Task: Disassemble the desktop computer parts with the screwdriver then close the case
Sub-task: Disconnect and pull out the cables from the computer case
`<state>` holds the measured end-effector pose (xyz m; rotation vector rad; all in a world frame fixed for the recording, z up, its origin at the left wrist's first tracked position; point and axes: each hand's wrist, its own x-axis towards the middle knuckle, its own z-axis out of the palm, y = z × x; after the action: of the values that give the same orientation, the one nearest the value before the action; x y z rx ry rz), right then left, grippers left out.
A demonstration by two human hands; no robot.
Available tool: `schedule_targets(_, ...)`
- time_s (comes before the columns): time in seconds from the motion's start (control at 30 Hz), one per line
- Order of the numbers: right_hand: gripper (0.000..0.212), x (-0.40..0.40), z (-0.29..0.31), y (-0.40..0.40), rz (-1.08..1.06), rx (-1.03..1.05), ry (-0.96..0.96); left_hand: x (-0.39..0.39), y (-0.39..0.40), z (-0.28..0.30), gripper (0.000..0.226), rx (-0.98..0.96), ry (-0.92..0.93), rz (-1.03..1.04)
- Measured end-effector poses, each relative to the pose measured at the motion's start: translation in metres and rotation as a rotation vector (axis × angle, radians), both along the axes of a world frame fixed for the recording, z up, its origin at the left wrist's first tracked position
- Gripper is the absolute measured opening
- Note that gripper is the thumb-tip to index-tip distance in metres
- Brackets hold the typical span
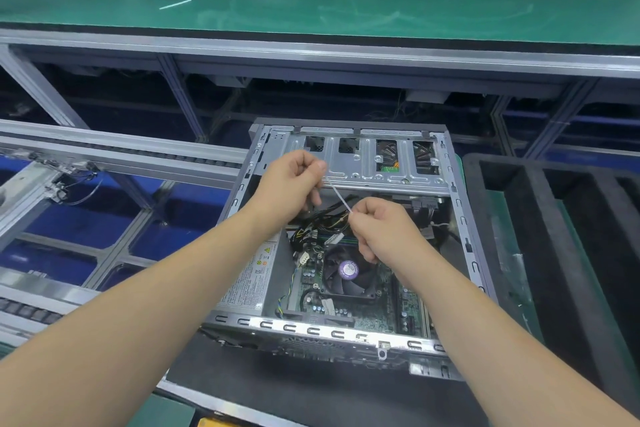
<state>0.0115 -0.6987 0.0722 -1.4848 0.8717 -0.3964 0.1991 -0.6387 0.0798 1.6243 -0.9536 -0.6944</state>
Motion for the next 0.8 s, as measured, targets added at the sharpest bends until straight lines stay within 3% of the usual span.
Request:
schedule_targets(0.1, 0.016, -0.002, 0.0, 0.0, 0.016, -0.04, 0.012, 0.01, 0.0, -0.002, 0.024, -0.045, 0.06, 0.112)
schedule_targets(0.33, 0.012, -0.001, -0.003, -0.003, -0.014, -0.051, -0.006, 0.003, 0.0, -0.002, 0.014, -0.041, 0.023, -0.014)
schedule_targets(0.57, 0.013, -0.005, -0.005, -0.007, -0.157, -0.163, 0.158, -0.006, 0.003, 0.001, 0.024, 0.063, -0.072, -0.049)
schedule_targets(0.63, 0.018, -0.009, -0.004, -0.007, -0.229, -0.275, 0.235, -0.01, 0.003, 0.0, 0.035, 0.164, -0.27, -0.076)
schedule_targets(0.73, 0.022, -0.014, -0.003, -0.004, -0.283, -0.499, 0.386, -0.019, -0.002, -0.006, 0.044, 0.367, -0.843, -0.19)
schedule_targets(0.8, 0.018, -0.015, 0.0, -0.004, -0.295, -0.556, 0.451, -0.023, -0.008, -0.008, 0.048, 0.539, -1.039, -0.29)
